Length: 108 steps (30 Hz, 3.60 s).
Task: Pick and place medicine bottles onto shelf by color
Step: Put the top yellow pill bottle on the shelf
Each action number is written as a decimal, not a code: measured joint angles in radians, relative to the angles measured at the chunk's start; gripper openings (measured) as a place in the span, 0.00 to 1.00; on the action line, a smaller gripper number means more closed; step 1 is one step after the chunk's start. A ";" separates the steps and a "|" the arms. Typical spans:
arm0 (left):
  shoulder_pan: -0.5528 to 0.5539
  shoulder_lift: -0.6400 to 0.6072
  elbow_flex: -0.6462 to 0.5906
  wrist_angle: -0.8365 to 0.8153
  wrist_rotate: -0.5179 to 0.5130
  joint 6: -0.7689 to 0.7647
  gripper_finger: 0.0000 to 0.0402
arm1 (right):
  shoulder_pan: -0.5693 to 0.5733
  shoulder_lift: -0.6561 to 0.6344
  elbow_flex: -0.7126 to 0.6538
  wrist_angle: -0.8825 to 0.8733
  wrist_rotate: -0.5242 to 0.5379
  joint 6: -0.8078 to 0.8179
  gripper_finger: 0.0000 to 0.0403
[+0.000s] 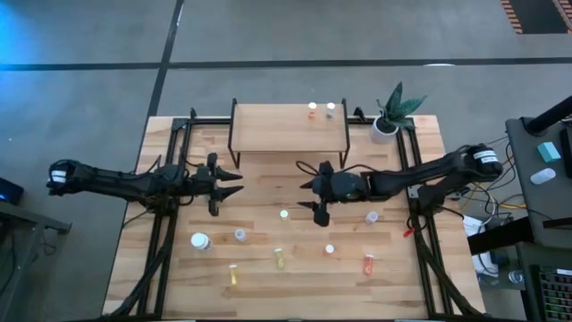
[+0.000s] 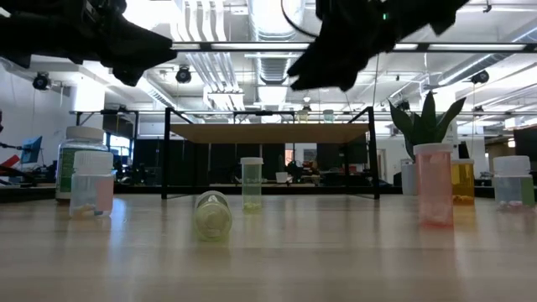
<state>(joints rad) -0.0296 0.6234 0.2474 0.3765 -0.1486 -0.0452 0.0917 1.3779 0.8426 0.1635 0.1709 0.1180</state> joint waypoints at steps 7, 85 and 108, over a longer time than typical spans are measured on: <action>0.000 0.020 -0.001 0.034 0.000 0.026 0.33 | 0.000 0.121 0.009 0.058 0.001 0.017 0.68; 0.002 0.017 0.000 0.034 -0.011 0.078 0.33 | -0.007 0.490 0.080 0.304 -0.122 0.039 0.34; 0.002 0.017 0.000 0.034 -0.014 0.077 0.33 | -0.035 0.404 0.079 0.238 -0.119 0.036 0.28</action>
<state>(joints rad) -0.0277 0.6407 0.2470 0.4103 -0.1623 0.0322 0.0571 1.7819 0.9218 0.4012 0.0517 0.1539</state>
